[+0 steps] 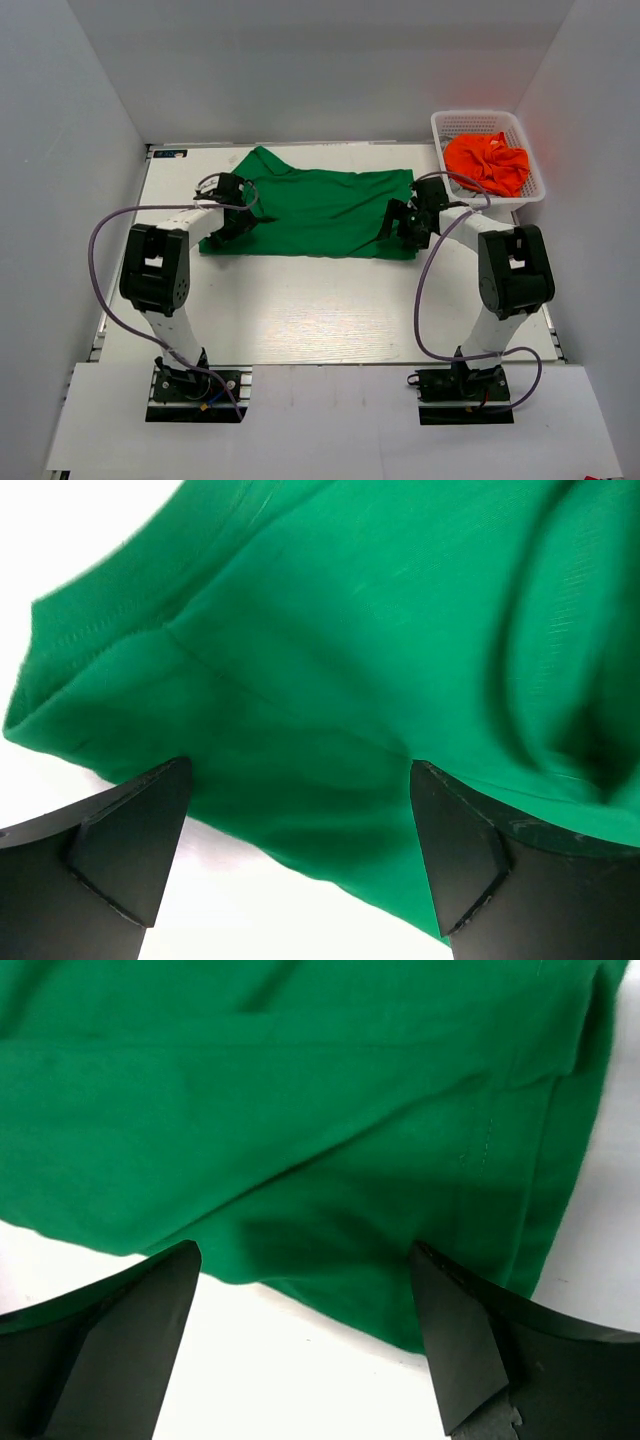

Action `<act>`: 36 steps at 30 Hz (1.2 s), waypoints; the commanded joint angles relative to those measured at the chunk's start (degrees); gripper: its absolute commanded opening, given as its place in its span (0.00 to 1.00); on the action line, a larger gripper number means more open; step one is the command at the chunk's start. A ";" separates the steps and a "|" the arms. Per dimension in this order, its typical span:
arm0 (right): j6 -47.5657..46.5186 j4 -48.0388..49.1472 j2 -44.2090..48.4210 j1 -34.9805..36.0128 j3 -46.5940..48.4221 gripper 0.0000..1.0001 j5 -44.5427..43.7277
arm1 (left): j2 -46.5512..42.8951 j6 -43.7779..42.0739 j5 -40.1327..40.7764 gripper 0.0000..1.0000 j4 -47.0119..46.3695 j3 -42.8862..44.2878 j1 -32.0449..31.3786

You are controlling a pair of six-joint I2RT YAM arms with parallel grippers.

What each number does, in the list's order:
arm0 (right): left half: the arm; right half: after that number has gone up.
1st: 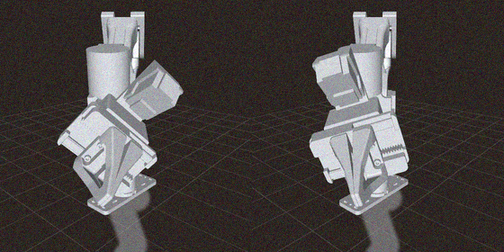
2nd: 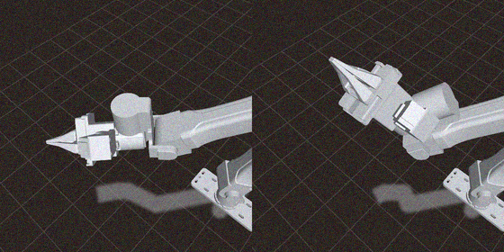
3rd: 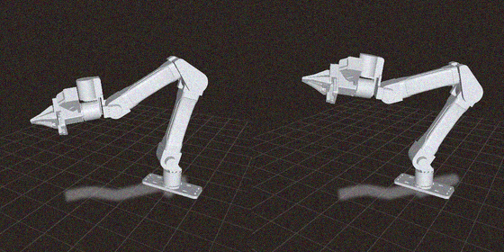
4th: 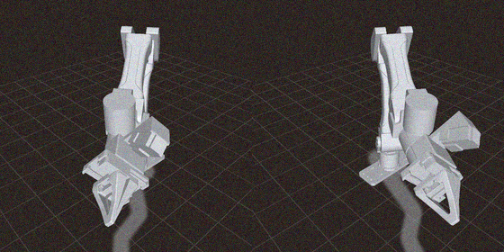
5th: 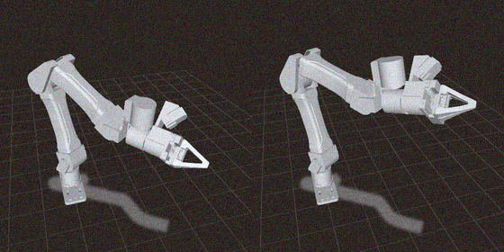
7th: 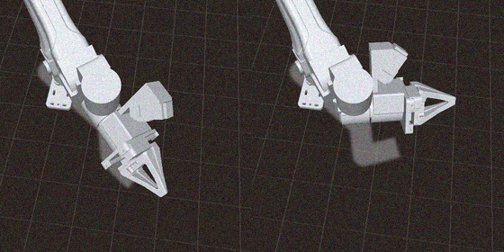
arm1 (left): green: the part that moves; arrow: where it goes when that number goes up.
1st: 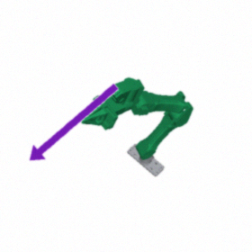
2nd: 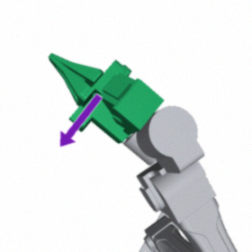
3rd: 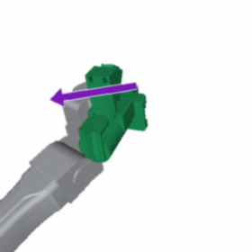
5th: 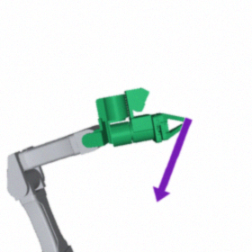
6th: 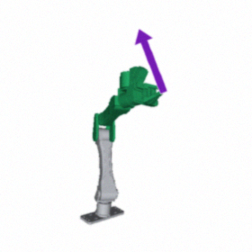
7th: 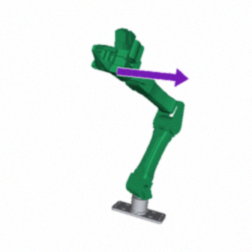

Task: Fold and stack the t-shirts
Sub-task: Fold the flattened tshirt in 1/3 of the way

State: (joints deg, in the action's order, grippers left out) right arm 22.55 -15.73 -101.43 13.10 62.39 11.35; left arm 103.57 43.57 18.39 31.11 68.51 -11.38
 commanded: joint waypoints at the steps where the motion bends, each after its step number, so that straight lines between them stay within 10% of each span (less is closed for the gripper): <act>1: 1.27 3.33 0.26 -0.18 -2.27 0.90 1.83 | 1.10 2.56 -0.65 1.00 -0.81 -1.45 -0.14; 13: 2.68 2.02 11.68 0.34 -20.71 0.90 1.75 | -9.24 10.39 1.12 1.00 6.94 -23.93 -0.14; 23: -0.92 -2.91 29.53 1.58 -24.60 0.90 4.11 | -38.34 3.10 -13.20 1.00 -1.39 -33.17 -1.89; 36: -0.66 1.57 27.95 1.49 -24.25 0.90 9.21 | -27.39 -0.77 -23.84 1.00 -17.31 -30.81 -3.56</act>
State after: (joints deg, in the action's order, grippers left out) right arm 22.90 -16.12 -73.01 14.44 36.86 18.26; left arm 73.30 43.94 -3.20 18.33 35.51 -14.57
